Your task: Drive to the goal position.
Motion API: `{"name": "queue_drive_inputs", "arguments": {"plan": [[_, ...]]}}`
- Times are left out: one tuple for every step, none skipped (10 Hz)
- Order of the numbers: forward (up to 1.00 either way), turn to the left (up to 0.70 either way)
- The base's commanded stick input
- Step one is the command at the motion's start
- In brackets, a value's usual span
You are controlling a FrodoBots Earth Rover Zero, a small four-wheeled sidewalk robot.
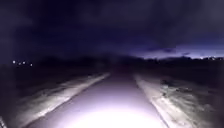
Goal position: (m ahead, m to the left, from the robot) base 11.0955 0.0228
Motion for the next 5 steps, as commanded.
{"name": "queue_drive_inputs", "arguments": {"plan": [[0.85, -0.22], [0.85, -0.15], [0.85, -0.05], [0.85, 0.00], [0.85, 0.00]]}}
